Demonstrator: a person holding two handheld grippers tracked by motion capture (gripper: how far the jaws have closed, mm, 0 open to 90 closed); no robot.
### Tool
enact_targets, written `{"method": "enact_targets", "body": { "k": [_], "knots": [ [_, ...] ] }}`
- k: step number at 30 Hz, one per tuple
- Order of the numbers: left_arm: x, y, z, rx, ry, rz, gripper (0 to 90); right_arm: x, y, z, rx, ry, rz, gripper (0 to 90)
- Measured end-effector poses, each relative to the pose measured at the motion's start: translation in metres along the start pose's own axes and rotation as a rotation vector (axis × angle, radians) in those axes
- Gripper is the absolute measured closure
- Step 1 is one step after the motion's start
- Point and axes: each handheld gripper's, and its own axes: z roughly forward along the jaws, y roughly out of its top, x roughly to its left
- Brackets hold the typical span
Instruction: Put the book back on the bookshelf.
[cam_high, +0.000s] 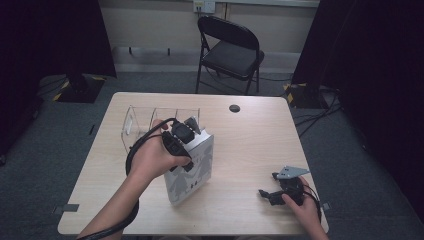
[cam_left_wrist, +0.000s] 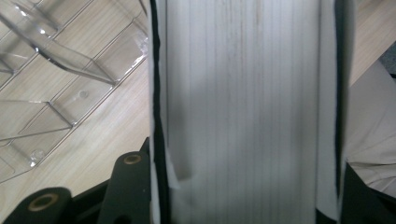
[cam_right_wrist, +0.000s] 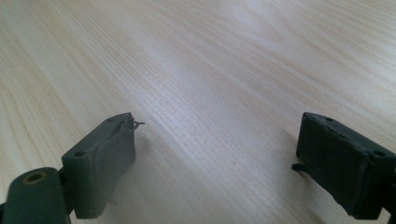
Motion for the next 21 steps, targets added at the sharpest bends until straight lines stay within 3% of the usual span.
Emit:
{"method": "enact_targets", "body": {
  "k": [6, 21],
  "knots": [
    [0.005, -0.006, 0.001, -0.007, 0.007, -0.038, 52.8, 0.0, 0.0, 0.0, 0.0, 0.0, 0.0, 10.9],
    [0.016, -0.016, -0.003, -0.001, 0.008, -0.073, 52.8, 0.0, 0.0, 0.0, 0.0, 0.0, 0.0, 10.9]
  ]
}}
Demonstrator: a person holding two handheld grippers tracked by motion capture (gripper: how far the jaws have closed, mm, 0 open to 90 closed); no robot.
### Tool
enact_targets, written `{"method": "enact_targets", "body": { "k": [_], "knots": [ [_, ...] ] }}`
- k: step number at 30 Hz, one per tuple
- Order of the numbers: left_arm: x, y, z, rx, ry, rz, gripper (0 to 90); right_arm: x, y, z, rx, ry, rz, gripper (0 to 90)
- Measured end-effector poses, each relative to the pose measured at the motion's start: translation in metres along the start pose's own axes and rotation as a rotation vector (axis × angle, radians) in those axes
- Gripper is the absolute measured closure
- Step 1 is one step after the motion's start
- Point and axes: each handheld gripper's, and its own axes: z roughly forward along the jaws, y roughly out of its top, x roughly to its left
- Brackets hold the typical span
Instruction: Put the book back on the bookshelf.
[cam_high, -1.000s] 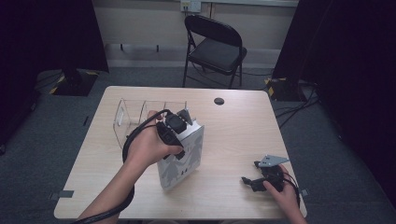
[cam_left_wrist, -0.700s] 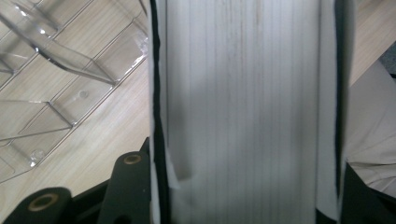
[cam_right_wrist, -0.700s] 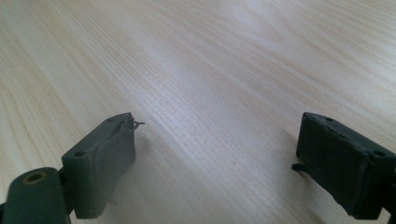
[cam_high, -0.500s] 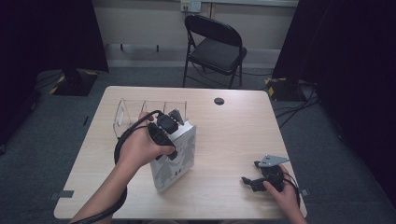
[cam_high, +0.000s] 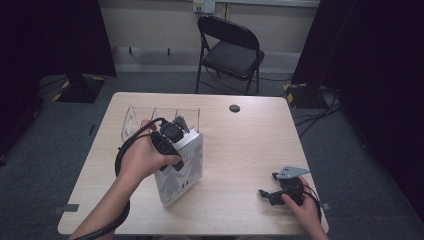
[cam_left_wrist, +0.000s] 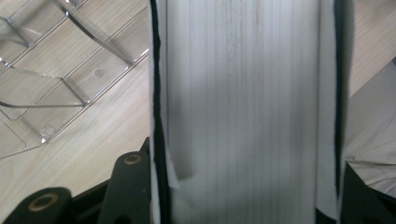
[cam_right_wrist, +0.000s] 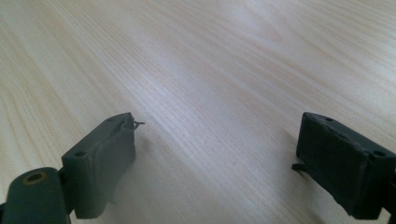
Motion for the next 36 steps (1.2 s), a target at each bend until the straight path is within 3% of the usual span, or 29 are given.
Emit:
{"method": "enact_targets", "body": {
  "k": [29, 32, 36],
  "knots": [
    [0.025, -0.006, -0.001, 0.004, 0.013, -0.108, 52.8, 0.0, 0.0, 0.0, 0.0, 0.0, 0.0, 10.9],
    [0.027, -0.005, -0.002, 0.014, 0.025, -0.096, 52.8, 0.0, 0.0, 0.0, 0.0, -0.001, 0.0, 10.9],
    [0.03, -0.005, -0.002, 0.007, 0.021, -0.117, 52.8, 0.0, 0.0, 0.0, 0.0, 0.0, 0.0, 11.0]
  ]
}}
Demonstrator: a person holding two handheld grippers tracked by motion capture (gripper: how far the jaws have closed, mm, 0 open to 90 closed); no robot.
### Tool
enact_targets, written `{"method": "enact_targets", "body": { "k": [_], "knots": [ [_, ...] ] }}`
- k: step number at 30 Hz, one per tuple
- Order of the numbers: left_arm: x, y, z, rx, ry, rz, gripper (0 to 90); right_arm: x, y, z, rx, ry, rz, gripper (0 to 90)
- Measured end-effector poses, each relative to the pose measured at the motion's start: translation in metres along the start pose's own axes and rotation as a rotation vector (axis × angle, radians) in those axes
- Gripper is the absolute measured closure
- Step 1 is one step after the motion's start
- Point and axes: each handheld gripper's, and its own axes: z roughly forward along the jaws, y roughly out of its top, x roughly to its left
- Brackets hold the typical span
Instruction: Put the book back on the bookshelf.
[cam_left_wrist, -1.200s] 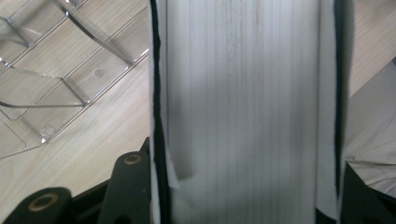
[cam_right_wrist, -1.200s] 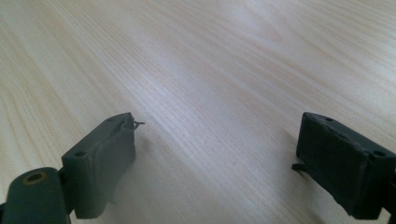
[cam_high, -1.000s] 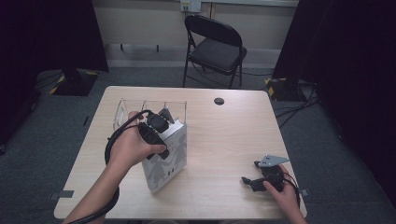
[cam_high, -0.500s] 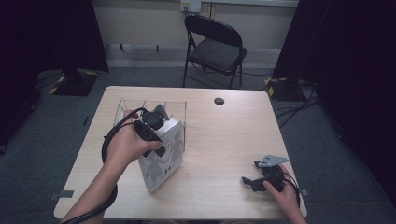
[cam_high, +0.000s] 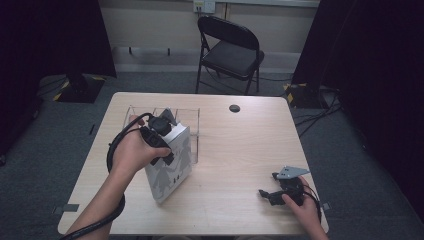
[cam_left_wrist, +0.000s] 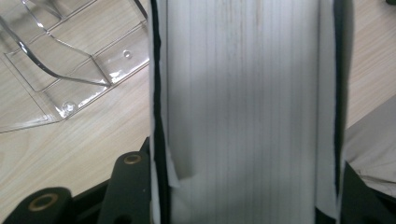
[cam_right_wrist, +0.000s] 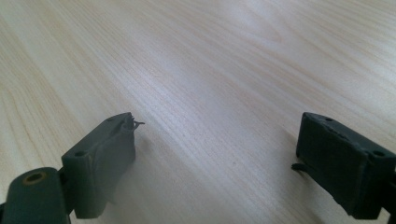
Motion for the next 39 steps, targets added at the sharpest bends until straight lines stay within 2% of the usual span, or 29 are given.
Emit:
{"method": "enact_targets", "body": {
  "k": [1, 3, 4, 5, 6, 9, 10, 11, 12, 13, 14, 18, 19, 22, 24, 26, 27, 28, 29, 30, 31, 32, 33, 35, 39],
  "knots": [
    [0.0, 0.0, 0.0, -0.003, -0.004, -0.018, 52.8, 0.0, 0.0, 0.0, 0.0, 0.0, 0.0, 10.9],
    [0.002, 0.001, -0.001, -0.002, 0.002, -0.001, 52.8, 0.0, 0.0, 0.0, 0.0, 0.0, 0.0, 10.9],
    [0.002, 0.001, -0.001, -0.008, -0.003, -0.028, 52.8, 0.0, 0.0, 0.0, 0.0, 0.0, 0.0, 10.9],
    [0.002, 0.002, -0.002, -0.008, 0.0, -0.03, 52.8, 0.0, 0.0, 0.0, 0.0, 0.0, 0.0, 11.0],
    [0.004, 0.002, -0.003, -0.007, 0.008, -0.014, 52.8, 0.0, 0.0, 0.0, 0.0, 0.0, 0.0, 10.9],
    [0.004, 0.004, -0.004, -0.009, 0.015, -0.017, 52.8, 0.0, 0.0, 0.0, 0.0, 0.0, 0.0, 10.9],
    [0.005, 0.004, -0.004, -0.011, 0.016, -0.023, 52.8, 0.0, 0.0, 0.0, 0.0, 0.0, 0.0, 10.9],
    [0.004, 0.005, -0.004, -0.008, 0.012, -0.045, 52.8, 0.0, 0.0, 0.0, 0.0, 0.0, 0.001, 10.9],
    [0.006, 0.006, -0.004, -0.01, 0.017, -0.034, 52.8, 0.0, 0.0, 0.0, 0.0, 0.0, 0.0, 10.9],
    [0.005, 0.006, -0.004, -0.015, 0.009, -0.062, 52.8, 0.0, 0.0, 0.0, 0.0, 0.0, 0.001, 10.9],
    [0.007, 0.007, -0.005, -0.012, 0.013, -0.034, 52.8, 0.0, 0.0, 0.0, 0.0, 0.0, 0.001, 10.9],
    [0.007, 0.01, -0.005, -0.01, 0.026, -0.051, 52.9, 0.0, 0.0, 0.0, 0.0, 0.0, 0.0, 10.9],
    [0.007, 0.011, -0.005, -0.013, 0.031, -0.04, 52.8, 0.0, 0.0, 0.0, 0.0, 0.0, 0.0, 10.9],
    [0.008, 0.013, -0.006, -0.008, 0.031, -0.047, 52.8, 0.0, 0.0, 0.0, 0.002, 0.002, 0.0, 10.9],
    [0.006, 0.014, -0.006, -0.023, 0.027, -0.085, 52.8, 0.0, 0.0, 0.0, 0.002, 0.002, 0.0, 10.9],
    [0.007, 0.016, -0.007, -0.017, 0.032, -0.08, 52.8, 0.0, 0.0, 0.0, 0.002, 0.002, 0.001, 10.9],
    [0.009, 0.017, -0.007, -0.014, 0.033, -0.054, 52.8, 0.0, 0.0, 0.0, 0.001, 0.002, -0.001, 10.9],
    [0.007, 0.017, -0.006, -0.027, 0.027, -0.087, 52.8, 0.0, 0.0, 0.0, 0.002, 0.002, 0.0, 10.9],
    [0.007, 0.017, -0.006, -0.028, 0.031, -0.093, 52.8, 0.0, 0.0, 0.0, 0.002, 0.002, 0.0, 10.9],
    [0.009, 0.018, -0.007, -0.022, 0.031, -0.066, 52.8, 0.0, 0.0, 0.0, 0.002, 0.002, 0.0, 10.9],
    [0.009, 0.019, -0.008, -0.013, 0.035, -0.068, 52.8, 0.0, 0.0, 0.0, 0.002, 0.002, 0.0, 10.9],
    [0.009, 0.02, -0.007, -0.026, 0.036, -0.064, 52.8, 0.0, 0.0, 0.0, 0.002, 0.002, 0.0, 10.9],
    [0.008, 0.021, -0.007, -0.029, 0.039, -0.078, 52.8, 0.0, 0.0, 0.0, 0.002, 0.002, 0.0, 10.9],
    [0.009, 0.023, -0.007, -0.026, 0.037, -0.07, 52.8, 0.0, 0.0, 0.0, 0.002, 0.002, 0.0, 10.9],
    [0.009, 0.025, -0.007, -0.023, 0.044, -0.089, 52.9, 0.0, 0.0, 0.0, 0.002, 0.002, 0.0, 10.9]
  ]
}}
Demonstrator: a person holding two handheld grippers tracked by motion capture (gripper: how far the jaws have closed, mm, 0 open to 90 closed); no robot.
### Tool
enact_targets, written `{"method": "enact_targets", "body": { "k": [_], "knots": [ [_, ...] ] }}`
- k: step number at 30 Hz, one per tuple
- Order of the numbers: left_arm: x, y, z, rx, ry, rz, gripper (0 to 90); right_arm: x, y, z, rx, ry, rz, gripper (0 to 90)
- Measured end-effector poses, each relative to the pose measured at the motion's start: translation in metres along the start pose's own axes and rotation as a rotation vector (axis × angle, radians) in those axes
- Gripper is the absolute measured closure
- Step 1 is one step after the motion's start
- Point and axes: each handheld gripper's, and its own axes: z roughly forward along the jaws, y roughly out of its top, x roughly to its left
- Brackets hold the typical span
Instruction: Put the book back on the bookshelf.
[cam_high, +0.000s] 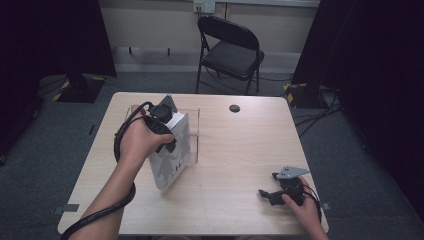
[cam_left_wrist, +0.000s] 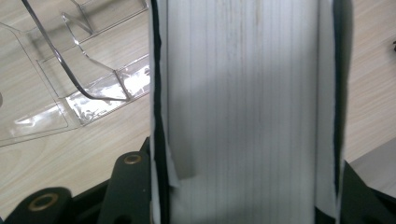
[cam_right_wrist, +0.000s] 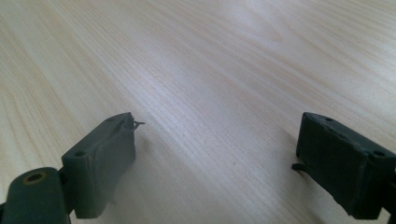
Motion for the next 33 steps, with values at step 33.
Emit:
{"method": "enact_targets", "body": {
  "k": [33],
  "knots": [
    [-0.005, 0.025, 0.005, -0.035, 0.012, -0.126, 52.9, 0.0, 0.0, 0.0, 0.0, 0.0, 0.0, 10.9]
  ]
}}
